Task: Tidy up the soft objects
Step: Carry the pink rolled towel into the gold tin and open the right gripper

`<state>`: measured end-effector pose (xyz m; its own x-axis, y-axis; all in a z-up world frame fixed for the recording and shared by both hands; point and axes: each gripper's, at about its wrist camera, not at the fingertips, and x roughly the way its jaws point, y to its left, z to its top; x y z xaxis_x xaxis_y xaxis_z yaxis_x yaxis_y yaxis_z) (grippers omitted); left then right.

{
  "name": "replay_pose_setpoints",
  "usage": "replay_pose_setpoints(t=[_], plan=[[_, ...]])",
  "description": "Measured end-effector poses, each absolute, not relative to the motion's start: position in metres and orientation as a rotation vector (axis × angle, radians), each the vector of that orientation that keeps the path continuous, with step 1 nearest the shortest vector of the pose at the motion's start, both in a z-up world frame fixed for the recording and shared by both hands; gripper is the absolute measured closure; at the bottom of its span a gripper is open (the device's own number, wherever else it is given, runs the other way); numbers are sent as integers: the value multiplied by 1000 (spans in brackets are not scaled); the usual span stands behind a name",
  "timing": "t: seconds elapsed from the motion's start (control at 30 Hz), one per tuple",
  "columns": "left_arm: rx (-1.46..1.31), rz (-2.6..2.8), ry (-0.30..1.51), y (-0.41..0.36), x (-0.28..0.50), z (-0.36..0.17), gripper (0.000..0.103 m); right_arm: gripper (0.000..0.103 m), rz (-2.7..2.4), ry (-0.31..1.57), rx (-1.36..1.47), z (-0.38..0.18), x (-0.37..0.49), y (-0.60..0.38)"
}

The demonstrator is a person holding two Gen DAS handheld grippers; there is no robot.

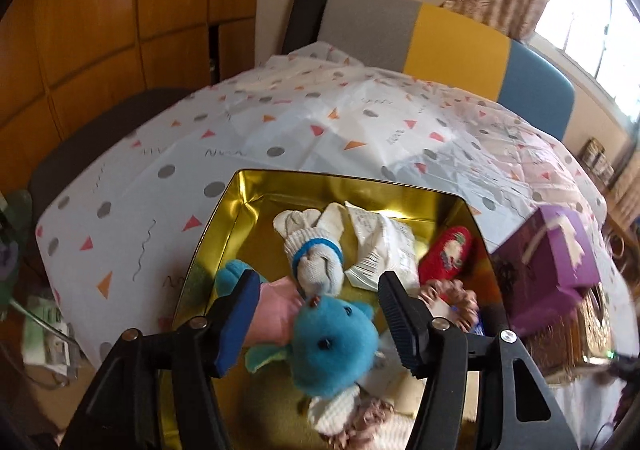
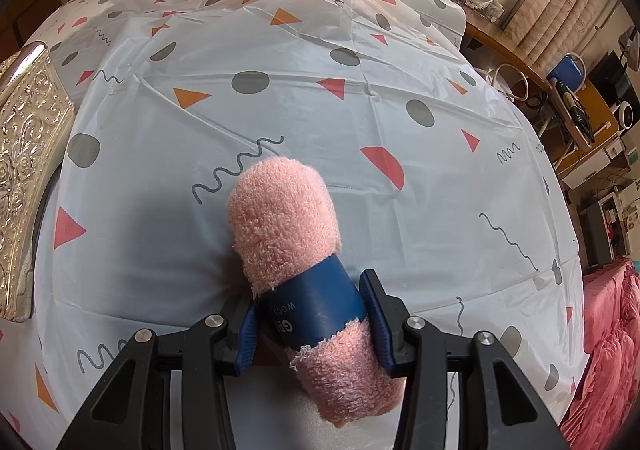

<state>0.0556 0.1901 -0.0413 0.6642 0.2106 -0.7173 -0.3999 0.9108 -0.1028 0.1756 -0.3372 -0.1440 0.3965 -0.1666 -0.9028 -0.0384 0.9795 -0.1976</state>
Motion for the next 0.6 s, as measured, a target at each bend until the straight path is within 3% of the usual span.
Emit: replay_pose_setpoints(t=[0.6], plan=[[-132, 323, 708, 150, 9, -27, 27, 60, -64, 1183, -125, -144, 178, -343]])
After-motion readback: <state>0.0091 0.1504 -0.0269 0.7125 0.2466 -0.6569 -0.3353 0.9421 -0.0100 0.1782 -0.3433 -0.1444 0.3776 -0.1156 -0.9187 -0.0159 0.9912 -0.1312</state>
